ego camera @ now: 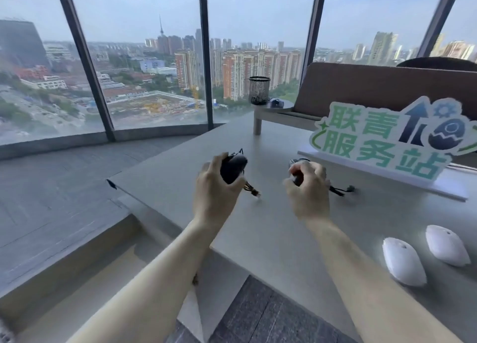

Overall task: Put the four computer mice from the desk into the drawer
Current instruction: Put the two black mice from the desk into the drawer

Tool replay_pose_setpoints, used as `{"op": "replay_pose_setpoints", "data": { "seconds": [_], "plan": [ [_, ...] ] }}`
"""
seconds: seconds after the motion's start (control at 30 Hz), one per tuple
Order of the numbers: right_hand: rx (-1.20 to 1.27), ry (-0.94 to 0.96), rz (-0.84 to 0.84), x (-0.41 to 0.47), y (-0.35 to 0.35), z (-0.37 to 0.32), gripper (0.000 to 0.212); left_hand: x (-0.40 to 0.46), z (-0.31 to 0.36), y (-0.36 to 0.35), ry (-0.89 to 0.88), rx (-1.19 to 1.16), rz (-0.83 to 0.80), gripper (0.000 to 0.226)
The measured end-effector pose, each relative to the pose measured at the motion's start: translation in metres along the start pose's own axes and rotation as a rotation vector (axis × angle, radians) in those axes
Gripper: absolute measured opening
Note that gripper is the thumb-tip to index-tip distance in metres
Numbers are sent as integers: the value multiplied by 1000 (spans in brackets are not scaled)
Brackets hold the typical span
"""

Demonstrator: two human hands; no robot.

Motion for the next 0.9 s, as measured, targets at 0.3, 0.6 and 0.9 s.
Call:
{"op": "replay_pose_setpoints", "data": {
  "seconds": [0.3,0.6,0.9],
  "plan": [
    [505,103,-201,-81,-62,-168,19,-14,-55,177,41,51,279,49],
    [440,125,-553,-158,-190,-190,13,-54,-184,225,268,247,287,50],
    [-113,56,-917,-215,-325,-102,19,-101,-328,158,723,403,-27,63]
  ]
}}
Point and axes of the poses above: each hand's wrist, its own x-axis towards the middle knuckle, its own y-axis out of the back of the hand, z = x × y, the point moved 4 cm from there along x, towards the middle knuckle, and after that the axes turned 3 degrees about x, right-handed, at the moved point
